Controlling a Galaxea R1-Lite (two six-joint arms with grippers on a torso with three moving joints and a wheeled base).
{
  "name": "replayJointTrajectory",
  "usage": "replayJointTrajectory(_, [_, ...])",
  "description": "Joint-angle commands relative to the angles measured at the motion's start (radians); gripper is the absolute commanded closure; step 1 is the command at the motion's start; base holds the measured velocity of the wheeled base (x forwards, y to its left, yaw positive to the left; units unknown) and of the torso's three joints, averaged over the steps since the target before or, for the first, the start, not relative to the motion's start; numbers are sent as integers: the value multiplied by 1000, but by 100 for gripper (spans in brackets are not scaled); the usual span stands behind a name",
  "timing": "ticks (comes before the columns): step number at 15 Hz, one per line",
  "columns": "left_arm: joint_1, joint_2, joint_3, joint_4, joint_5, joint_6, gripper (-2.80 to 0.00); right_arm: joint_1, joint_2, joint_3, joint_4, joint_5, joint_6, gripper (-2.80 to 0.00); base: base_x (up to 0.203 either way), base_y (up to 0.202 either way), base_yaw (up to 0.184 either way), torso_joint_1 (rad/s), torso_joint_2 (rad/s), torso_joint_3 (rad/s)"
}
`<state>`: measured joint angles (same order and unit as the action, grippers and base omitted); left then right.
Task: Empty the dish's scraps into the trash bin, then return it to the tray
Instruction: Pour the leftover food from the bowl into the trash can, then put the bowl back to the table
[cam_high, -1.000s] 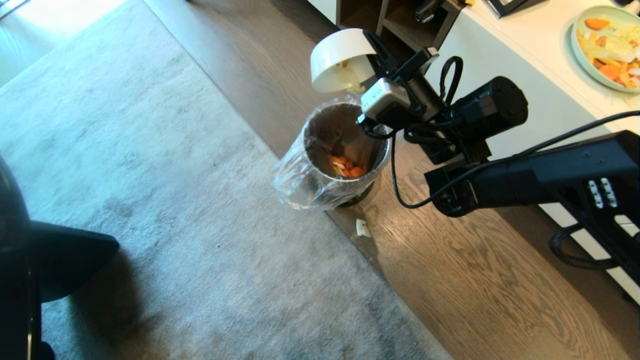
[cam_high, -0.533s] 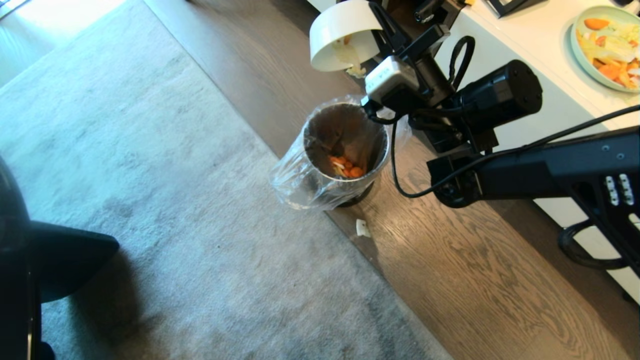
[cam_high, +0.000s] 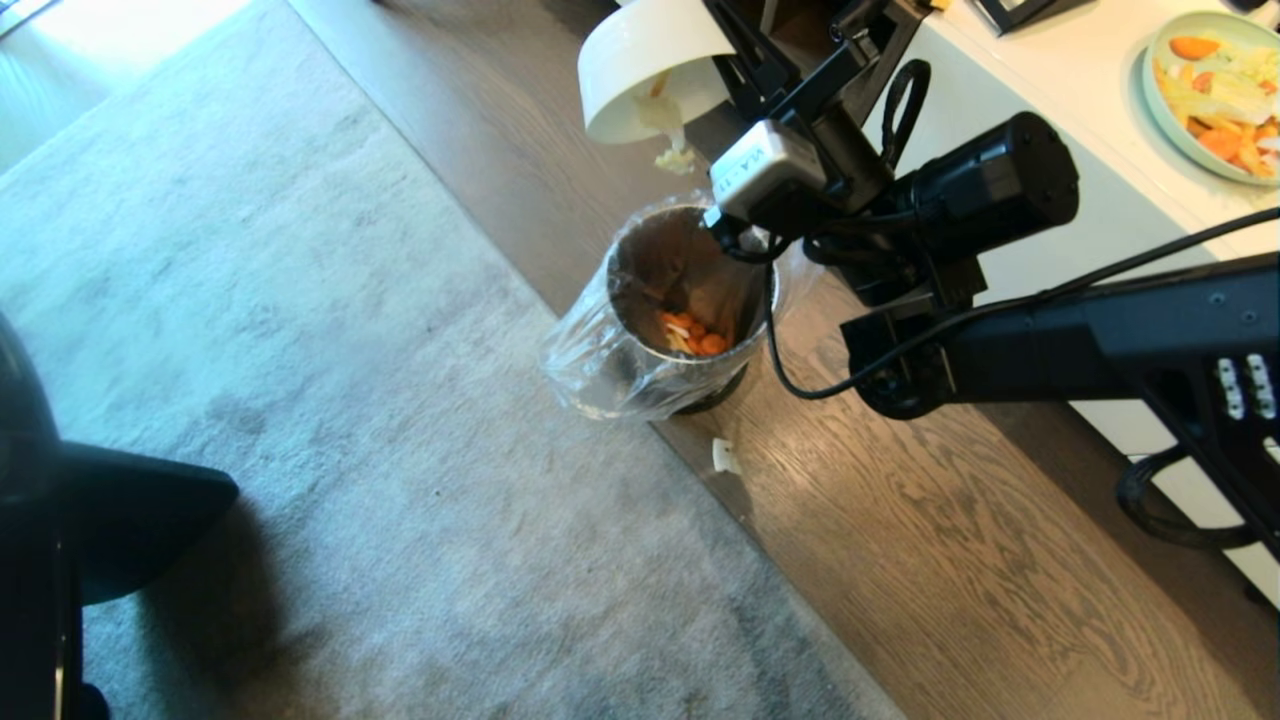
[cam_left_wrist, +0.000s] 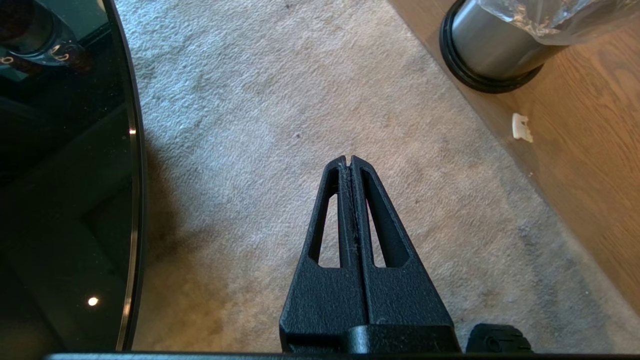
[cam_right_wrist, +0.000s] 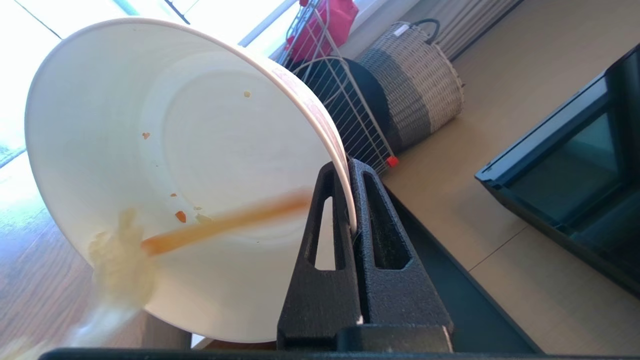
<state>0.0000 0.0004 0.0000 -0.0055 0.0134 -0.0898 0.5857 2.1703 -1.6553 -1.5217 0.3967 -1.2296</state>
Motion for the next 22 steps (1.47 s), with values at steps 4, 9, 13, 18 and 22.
replayJointTrajectory(4, [0, 0, 0, -1, 0, -1, 0, 0, -20, 1, -43, 2, -5, 0, 0, 0, 0, 0, 0, 0])
replayJointTrajectory(9, [0, 0, 0, -1, 0, -1, 0, 0, -23, 5, -41, -1, 2, 0, 0, 0, 0, 0, 0, 0])
replayJointTrajectory(13, [0, 0, 0, -1, 0, -1, 0, 0, -51, 18, -40, -83, 28, 0, 0, 0, 0, 0, 0, 0])
replayJointTrajectory(18, [0, 0, 0, -1, 0, -1, 0, -3, -155, 182, -34, -252, 42, 0, 0, 0, 0, 0, 0, 0])
replayJointTrajectory(22, [0, 0, 0, -1, 0, -1, 0, -3, -269, 356, -34, -434, 78, 0, 0, 0, 0, 0, 0, 0])
